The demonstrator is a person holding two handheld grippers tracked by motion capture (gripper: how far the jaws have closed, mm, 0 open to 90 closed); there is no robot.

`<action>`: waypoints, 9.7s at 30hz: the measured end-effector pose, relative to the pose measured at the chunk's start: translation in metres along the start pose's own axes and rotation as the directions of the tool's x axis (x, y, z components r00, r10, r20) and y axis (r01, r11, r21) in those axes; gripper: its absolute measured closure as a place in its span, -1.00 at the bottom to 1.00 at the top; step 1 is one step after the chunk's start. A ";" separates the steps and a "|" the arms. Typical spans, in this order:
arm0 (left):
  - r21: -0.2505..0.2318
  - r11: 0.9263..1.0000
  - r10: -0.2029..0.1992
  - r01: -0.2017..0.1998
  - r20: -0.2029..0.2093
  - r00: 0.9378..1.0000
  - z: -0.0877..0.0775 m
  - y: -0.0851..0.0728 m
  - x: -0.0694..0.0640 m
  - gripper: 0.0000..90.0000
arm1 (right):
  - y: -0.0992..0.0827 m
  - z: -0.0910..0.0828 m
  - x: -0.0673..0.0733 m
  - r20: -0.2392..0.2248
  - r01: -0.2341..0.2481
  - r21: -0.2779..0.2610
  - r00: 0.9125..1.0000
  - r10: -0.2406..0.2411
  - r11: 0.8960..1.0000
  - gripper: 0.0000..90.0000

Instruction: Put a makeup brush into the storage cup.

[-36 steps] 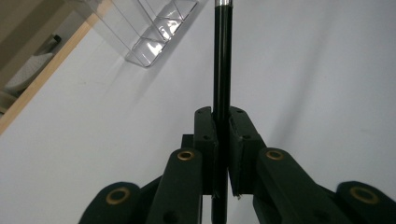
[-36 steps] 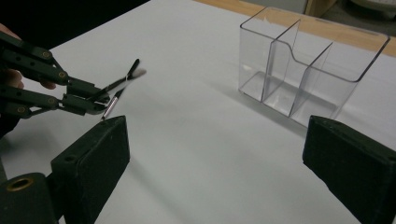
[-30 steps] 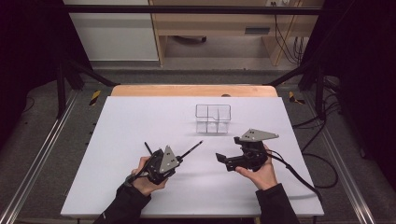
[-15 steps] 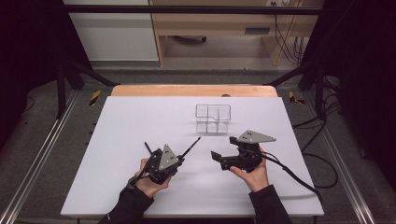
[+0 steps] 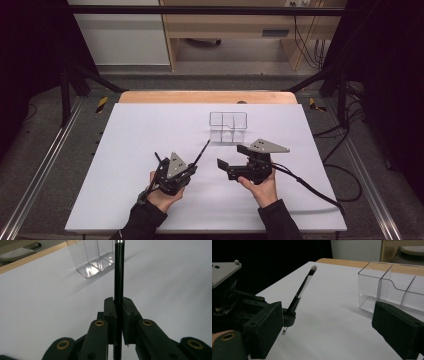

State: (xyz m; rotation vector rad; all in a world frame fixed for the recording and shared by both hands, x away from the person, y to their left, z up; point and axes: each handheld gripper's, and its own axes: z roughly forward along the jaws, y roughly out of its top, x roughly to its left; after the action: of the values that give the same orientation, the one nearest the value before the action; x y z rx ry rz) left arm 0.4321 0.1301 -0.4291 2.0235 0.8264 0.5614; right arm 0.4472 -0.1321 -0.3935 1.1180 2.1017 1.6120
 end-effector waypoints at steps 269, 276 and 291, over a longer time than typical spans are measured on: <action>-0.053 0.992 -0.118 0.114 -0.067 0.991 -0.071 -0.036 0.088 -0.81 | 0.042 0.105 -0.070 0.330 0.016 -0.018 0.944 -0.010 1.000 0.48; -0.059 0.991 -0.126 0.122 -0.067 0.990 -0.071 -0.036 0.089 -0.81 | 0.043 0.084 -0.062 0.262 0.025 -0.027 0.965 -0.017 0.999 -0.03; -0.065 0.988 -0.147 0.143 -0.067 0.987 -0.072 -0.036 0.091 -0.81 | 0.043 0.030 -0.039 0.195 0.075 -0.058 0.979 -0.062 0.995 -0.64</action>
State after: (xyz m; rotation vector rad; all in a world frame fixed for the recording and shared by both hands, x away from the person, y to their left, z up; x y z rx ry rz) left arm 0.4351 0.2507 -0.4138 1.8804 0.9800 0.5716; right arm 0.5097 -0.1354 -0.3736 1.1194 1.9287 1.4666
